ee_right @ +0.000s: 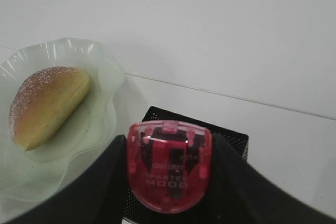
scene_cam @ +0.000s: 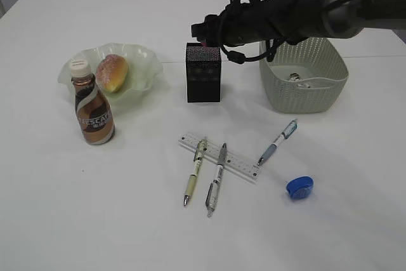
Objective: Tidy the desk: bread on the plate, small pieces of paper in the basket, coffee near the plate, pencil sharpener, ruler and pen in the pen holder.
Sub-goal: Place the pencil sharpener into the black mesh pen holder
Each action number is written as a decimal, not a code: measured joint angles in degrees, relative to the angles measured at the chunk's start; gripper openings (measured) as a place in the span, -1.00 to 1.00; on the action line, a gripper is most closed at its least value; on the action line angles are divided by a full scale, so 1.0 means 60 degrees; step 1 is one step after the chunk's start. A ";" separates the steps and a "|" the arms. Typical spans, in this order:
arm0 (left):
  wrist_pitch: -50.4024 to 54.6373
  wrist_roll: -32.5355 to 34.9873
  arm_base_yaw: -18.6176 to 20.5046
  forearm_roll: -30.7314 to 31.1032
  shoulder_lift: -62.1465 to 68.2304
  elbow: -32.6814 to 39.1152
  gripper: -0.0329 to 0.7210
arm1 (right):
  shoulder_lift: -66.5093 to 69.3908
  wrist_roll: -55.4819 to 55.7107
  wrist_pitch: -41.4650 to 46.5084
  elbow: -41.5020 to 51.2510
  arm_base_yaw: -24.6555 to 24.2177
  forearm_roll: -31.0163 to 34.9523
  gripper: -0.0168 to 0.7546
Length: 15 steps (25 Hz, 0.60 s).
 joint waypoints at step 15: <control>0.0000 0.0000 0.0000 0.0000 0.0000 0.0000 -0.24 | 0.0000 -0.0043 0.0307 -0.0016 0.0000 0.0019 0.15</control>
